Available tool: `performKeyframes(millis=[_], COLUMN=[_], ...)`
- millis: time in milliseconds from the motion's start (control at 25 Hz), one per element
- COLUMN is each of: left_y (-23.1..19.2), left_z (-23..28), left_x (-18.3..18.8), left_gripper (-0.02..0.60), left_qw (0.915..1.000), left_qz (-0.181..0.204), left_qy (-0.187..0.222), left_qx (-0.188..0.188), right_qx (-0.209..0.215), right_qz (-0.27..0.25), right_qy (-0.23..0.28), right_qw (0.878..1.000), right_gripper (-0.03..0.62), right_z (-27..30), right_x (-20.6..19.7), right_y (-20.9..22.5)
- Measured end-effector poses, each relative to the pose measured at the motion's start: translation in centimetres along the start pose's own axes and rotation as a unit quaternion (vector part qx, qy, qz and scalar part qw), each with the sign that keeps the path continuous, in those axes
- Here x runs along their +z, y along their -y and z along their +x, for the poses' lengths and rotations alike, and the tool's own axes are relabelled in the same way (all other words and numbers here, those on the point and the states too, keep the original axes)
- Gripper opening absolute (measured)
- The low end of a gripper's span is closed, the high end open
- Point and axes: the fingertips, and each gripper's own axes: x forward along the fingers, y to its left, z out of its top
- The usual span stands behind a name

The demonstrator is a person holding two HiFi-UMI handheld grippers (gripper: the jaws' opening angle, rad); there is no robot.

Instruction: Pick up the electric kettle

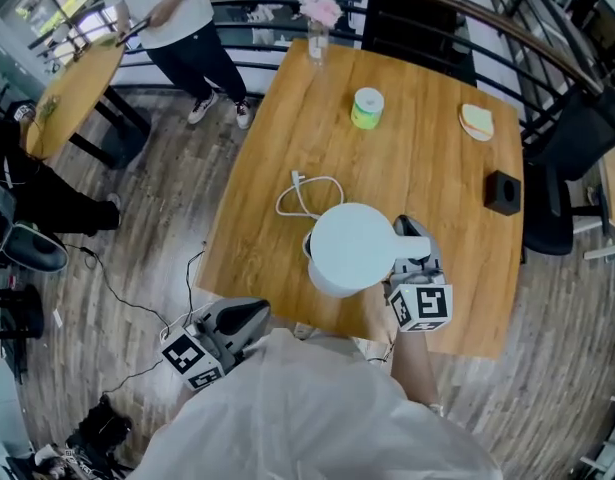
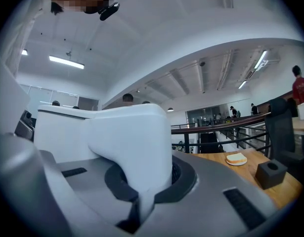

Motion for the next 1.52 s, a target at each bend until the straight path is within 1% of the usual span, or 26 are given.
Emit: performKeyframes(millis=[160,440,760,1040,1520], left_y=[0.9,2.3,4.2,4.8,4.8], left_z=[0.7,1.6,2.2,2.3,1.3], left_x=[0.6,2.0,2.7,3.1,2.7], left_gripper=[0.008,0.008,0.008,0.008,0.008], left_qw=[0.9994,0.9965,0.9926,0.9911,0.9922], left_qz=[0.01,0.018,0.028,0.033,0.032], left_qy=[0.016,0.054,0.07,0.073,0.075], left_qx=[-0.03,-0.061,-0.095,-0.106,-0.095], right_qx=[-0.018,-0.052,-0.081,-0.086,-0.087], right_qz=[-0.008,-0.02,-0.023,-0.021,-0.033], right_qy=[0.004,0.003,0.006,0.013,0.006], right_qw=[1.0,0.998,0.996,0.996,0.996], right_gripper=[0.014,0.014,0.014,0.014,0.014], right_z=[-2.7,-7.8,-12.2,-12.9,-12.5], right_x=[2.2,4.7,6.0,6.4,6.0], right_y=[-0.4,-0.4,-0.9,-1.1,-1.3])
